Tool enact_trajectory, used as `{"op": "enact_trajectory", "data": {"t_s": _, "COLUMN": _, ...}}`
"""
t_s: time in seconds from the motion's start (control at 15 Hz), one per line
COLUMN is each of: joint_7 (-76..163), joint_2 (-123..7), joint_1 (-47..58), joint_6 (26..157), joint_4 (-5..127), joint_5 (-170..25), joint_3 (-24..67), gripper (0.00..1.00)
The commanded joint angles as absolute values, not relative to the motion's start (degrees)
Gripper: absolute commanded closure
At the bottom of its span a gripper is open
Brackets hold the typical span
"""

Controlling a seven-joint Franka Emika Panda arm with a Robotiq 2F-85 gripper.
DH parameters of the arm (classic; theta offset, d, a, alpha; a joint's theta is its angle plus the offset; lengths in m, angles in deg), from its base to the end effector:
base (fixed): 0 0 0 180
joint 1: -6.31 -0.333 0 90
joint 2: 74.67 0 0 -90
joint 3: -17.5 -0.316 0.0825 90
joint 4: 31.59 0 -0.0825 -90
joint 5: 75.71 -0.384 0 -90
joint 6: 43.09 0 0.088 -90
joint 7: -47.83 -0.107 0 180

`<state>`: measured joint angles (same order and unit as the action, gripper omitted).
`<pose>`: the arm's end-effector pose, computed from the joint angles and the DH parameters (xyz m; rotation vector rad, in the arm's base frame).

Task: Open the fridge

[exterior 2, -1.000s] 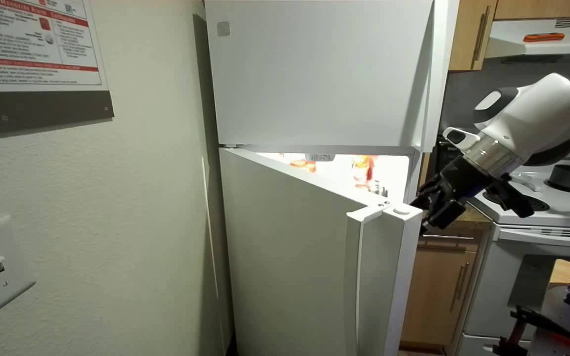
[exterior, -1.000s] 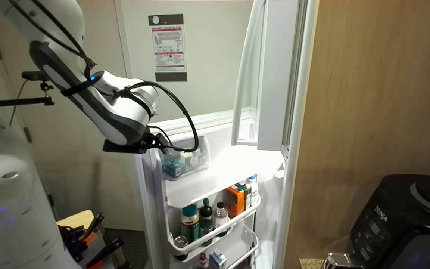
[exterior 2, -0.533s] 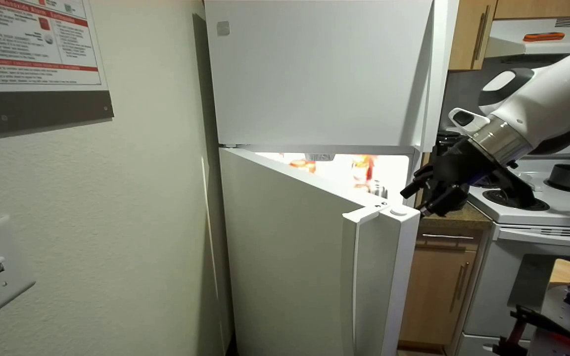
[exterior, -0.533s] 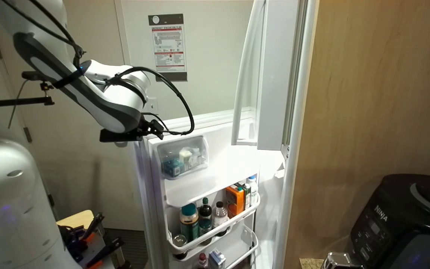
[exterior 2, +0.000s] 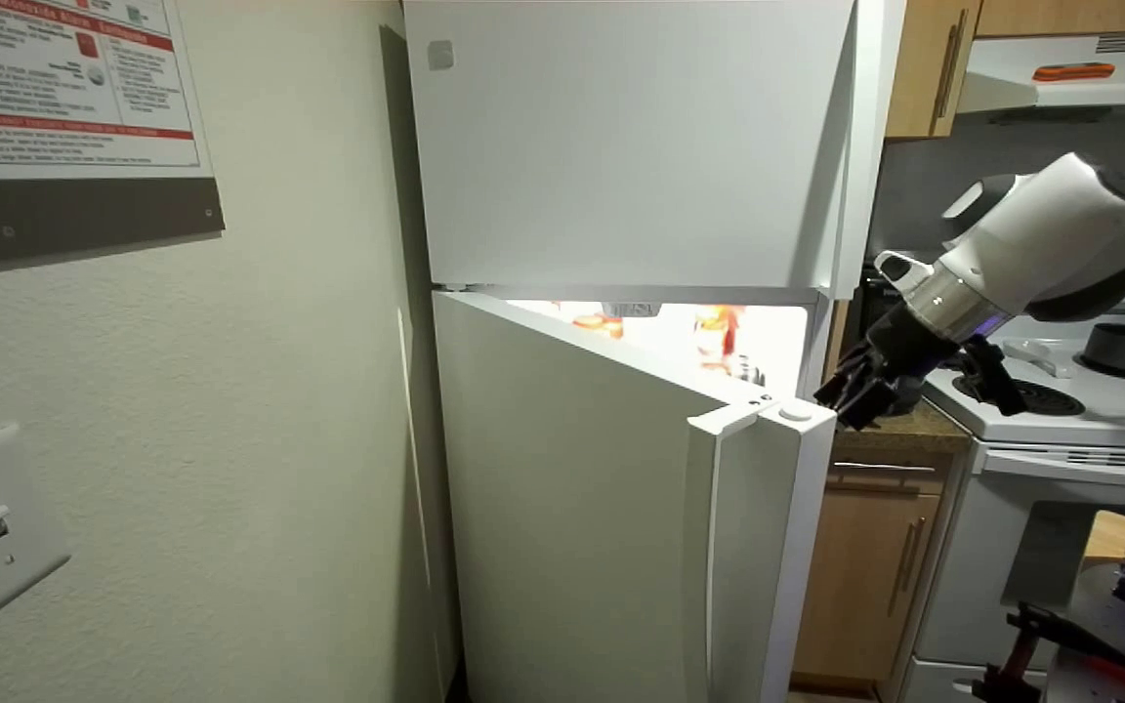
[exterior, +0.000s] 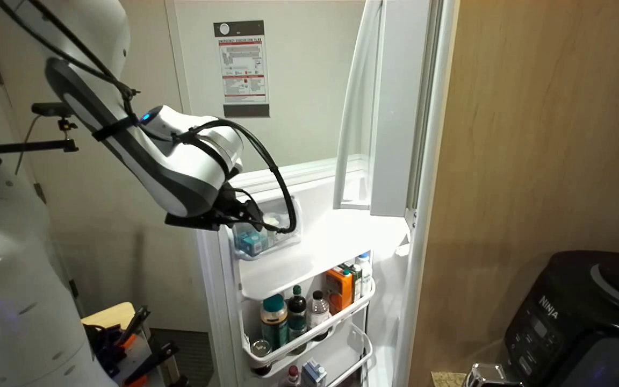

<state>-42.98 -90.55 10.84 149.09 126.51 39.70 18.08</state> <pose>0.3167 0.0703 0.3103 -2.9095 -0.5969 -0.9109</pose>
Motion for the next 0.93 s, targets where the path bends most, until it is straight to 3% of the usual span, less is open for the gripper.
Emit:
{"op": "enact_trajectory", "data": {"t_s": 0.0, "joint_7": -42.0, "joint_2": -87.0, "joint_1": 21.2, "joint_6": 149.0, "joint_4": 124.1, "joint_5": 43.6, "joint_3": 23.1, "gripper": 0.0}}
{"op": "enact_trajectory", "data": {"t_s": 0.07, "joint_7": -42.1, "joint_2": -85.4, "joint_1": 22.8, "joint_6": 149.0, "joint_4": 122.4, "joint_5": 43.3, "joint_3": 24.4, "gripper": 0.02}}
{"op": "enact_trajectory", "data": {"t_s": 0.13, "joint_7": -42.2, "joint_2": -84.3, "joint_1": 23.7, "joint_6": 148.4, "joint_4": 120.6, "joint_5": 42.4, "joint_3": 25.2, "gripper": 0.27}}
{"op": "enact_trajectory", "data": {"t_s": 0.27, "joint_7": -42.7, "joint_2": -83.0, "joint_1": 23.7, "joint_6": 147.6, "joint_4": 118.3, "joint_5": 40.7, "joint_3": 25.7, "gripper": 0.29}}
{"op": "enact_trajectory", "data": {"t_s": 0.47, "joint_7": -43.1, "joint_2": -79.9, "joint_1": 22.8, "joint_6": 145.0, "joint_4": 116.5, "joint_5": 39.5, "joint_3": 24.6, "gripper": 0.49}}
{"op": "enact_trajectory", "data": {"t_s": 0.53, "joint_7": -32.9, "joint_2": -79.5, "joint_1": 20.5, "joint_6": 143.5, "joint_4": 118.5, "joint_5": 30.2, "joint_3": 27.0, "gripper": 0.55}}
{"op": "enact_trajectory", "data": {"t_s": 0.87, "joint_7": -40.5, "joint_2": -77.0, "joint_1": 19.0, "joint_6": 142.6, "joint_4": 115.6, "joint_5": 35.0, "joint_3": 23.1, "gripper": 0.88}}
